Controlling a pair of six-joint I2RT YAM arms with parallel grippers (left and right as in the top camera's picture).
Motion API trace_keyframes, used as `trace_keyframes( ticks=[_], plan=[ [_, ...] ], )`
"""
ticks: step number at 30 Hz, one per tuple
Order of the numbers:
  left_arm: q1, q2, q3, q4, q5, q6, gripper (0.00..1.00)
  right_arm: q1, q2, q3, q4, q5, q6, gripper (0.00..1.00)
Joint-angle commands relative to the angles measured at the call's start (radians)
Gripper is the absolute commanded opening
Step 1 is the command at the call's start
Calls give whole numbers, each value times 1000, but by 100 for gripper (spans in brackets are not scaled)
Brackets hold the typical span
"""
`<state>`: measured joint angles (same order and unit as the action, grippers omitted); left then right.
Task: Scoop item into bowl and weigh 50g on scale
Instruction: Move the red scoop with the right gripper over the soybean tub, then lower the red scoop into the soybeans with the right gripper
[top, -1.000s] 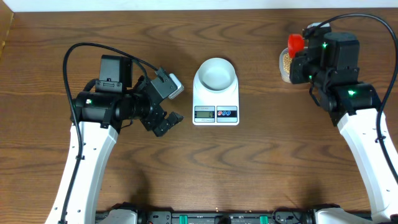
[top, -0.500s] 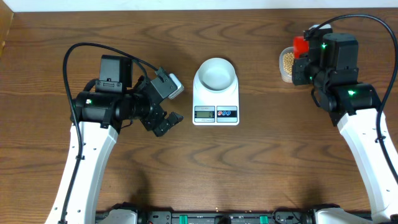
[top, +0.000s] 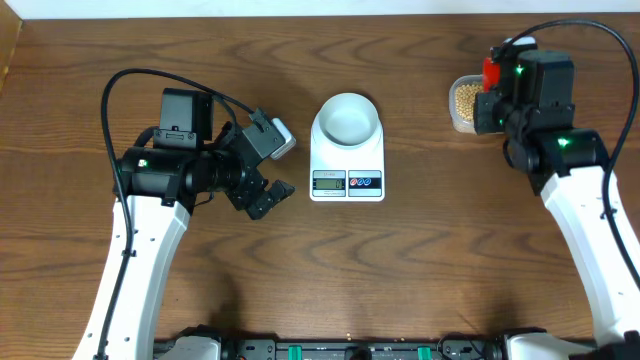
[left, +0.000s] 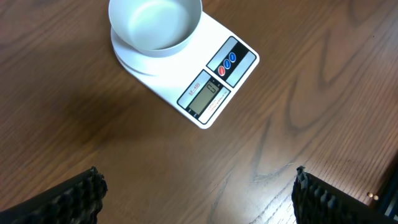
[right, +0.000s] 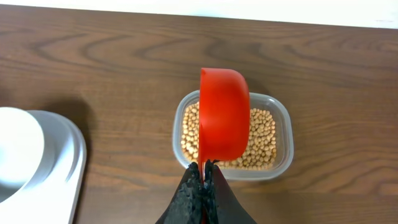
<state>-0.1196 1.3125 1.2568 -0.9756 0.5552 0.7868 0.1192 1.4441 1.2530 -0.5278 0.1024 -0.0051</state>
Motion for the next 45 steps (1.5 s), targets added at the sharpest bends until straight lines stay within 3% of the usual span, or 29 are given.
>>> trace_keyframes(
  ticks=[1, 9, 17, 23, 45],
  plan=[
    [3, -13, 11, -4, 9, 13, 98, -9, 50, 72, -26, 11, -31, 1],
    [3, -13, 11, -3, 9, 13, 98, -45, 214, 241, -203, 12, -207, 1],
    [3, -13, 11, -3, 9, 13, 98, -59, 303, 254, -190, 56, -349, 1],
    [3, -13, 11, -4, 9, 13, 98, -43, 374, 254, -177, 221, -367, 1],
    [3, -13, 11, -4, 9, 13, 98, -38, 422, 228, -112, 221, -378, 1]
  ],
)
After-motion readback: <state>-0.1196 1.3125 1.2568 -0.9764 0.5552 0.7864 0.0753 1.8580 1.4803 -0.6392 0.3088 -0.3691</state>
